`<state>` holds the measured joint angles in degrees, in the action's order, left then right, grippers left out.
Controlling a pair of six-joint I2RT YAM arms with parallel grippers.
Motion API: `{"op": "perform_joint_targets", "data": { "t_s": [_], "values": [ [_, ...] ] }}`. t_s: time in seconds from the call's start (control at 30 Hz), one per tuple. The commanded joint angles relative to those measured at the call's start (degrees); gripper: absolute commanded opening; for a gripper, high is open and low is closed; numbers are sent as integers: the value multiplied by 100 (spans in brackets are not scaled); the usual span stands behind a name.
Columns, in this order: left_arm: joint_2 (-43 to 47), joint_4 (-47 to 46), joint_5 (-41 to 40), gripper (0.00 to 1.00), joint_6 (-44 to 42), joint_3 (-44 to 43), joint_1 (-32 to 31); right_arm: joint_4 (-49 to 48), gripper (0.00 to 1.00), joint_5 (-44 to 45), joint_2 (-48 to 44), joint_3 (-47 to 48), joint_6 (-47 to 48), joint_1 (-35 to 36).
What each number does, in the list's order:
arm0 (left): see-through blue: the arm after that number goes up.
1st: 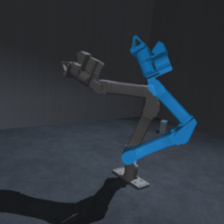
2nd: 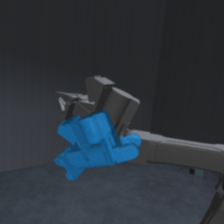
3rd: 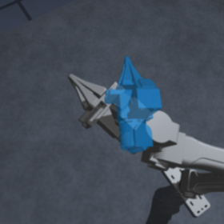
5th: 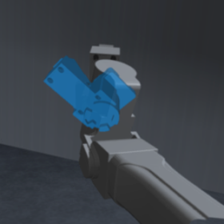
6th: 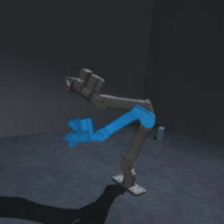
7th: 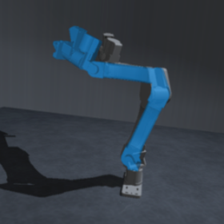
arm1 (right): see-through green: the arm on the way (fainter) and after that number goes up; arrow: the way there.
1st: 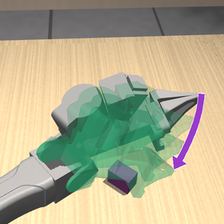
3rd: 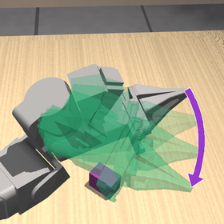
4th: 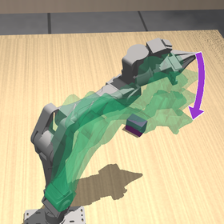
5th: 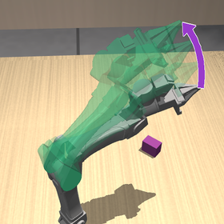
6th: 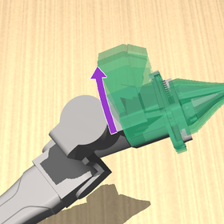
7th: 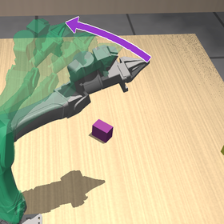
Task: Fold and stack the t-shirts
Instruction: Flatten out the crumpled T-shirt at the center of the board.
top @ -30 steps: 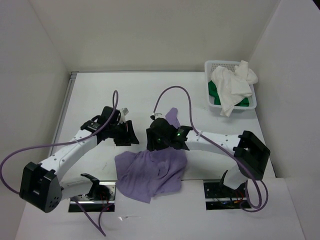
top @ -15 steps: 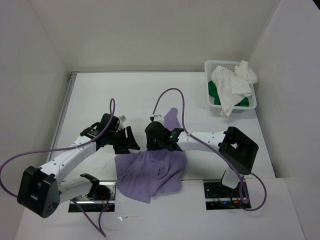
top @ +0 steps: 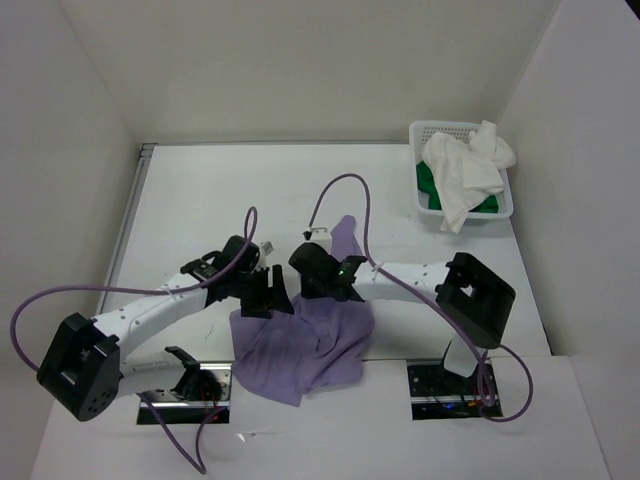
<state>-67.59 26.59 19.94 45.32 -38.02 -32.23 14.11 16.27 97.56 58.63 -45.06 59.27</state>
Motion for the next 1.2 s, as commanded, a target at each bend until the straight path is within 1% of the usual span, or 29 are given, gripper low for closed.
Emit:
{"op": "perform_joint_targets", "data": {
  "t_s": [0.0,0.03,0.13,0.23,0.27,0.3,0.37,0.4,0.43,0.47,0.57,0.6,0.67,0.7,0.77,0.8,0.83,0.87,0.9,0.97,1.0,1.03,1.07,1.1,1.13,1.17],
  "values": [
    [-210,-312,-87,76,38,93,-64,136,19,359,-588,175,-65,-64],
    [-271,-382,-87,76,-14,93,-64,188,18,359,-737,175,-65,-116],
    [-509,-443,-333,71,-128,93,-195,364,15,359,-940,52,-65,-257],
    [-834,-637,-333,61,-181,93,-310,505,13,429,-1344,-202,-117,-433],
    [-974,-637,-333,57,-181,23,-389,505,12,429,-1588,-316,-169,-503],
    [-975,-637,-386,46,-181,-29,-389,601,12,429,-1721,-378,-170,-660],
    [-1054,-637,-544,34,-181,-231,-451,750,12,429,-1976,-579,-170,-845],
    [-1054,-637,-631,29,-242,-337,-451,751,12,429,-2230,-650,-170,-1055],
    [-1133,-637,-728,21,-321,-459,-451,838,12,429,-2345,-730,-118,-1162],
    [-1264,-577,-929,19,-392,-774,-451,926,12,429,-2451,-870,-117,-1267],
    [-1694,-409,-1080,15,-743,-1320,-285,1050,12,429,-2777,-1107,-3,-1645],
    [-1783,-409,-1080,14,-805,-1618,-40,1128,11,429,-2838,-1108,-3,-1733],
    [-2063,-409,-1080,14,-1024,-1909,233,1181,11,429,-2944,-1257,59,-1970],
    [-2178,-409,-1080,14,-1104,-2050,574,1252,11,429,-3023,-1258,59,-2041],
    [-2581,-409,-993,14,-1323,-2523,936,1252,11,429,-3023,-1319,59,-2260],
    [-2705,-409,-993,14,-1324,-2683,1233,1252,11,429,-3023,-1380,59,-2348],
    [-2811,-409,-992,15,-1402,-2841,1350,1200,11,377,-3023,-1381,59,-2419],
    [-2969,-409,-1053,26,-1455,-2982,1455,1199,11,377,-2945,-1381,59,-2576],
    [-3031,-409,-1054,37,-1456,-3244,1543,1147,11,316,-2944,-1381,59,-2578],
    [-3154,-409,-1054,65,-1508,-3518,1781,1068,11,315,-2796,-1258,6,-2631],
    [-3216,-270,-1054,89,-1561,-3641,1842,998,11,367,-2743,-1205,6,-2631],
    [-3216,-207,-1115,94,-1561,-3825,1930,997,10,368,-2673,-1066,6,-2692],
    [-3155,-146,-1194,98,-1648,-3888,1931,945,10,420,-2602,-995,6,-2692],
    [-3068,-41,-1264,98,-1701,-3888,1983,945,9,421,-2428,-907,67,-2744],
    [-2963,-40,-1395,96,-1780,-3828,1984,1075,9,525,-2347,-749,67,-2745],
    [-2709,39,-1397,90,-1781,-3583,2036,1146,9,578,-2286,-678,120,-2814]
  ]
}}
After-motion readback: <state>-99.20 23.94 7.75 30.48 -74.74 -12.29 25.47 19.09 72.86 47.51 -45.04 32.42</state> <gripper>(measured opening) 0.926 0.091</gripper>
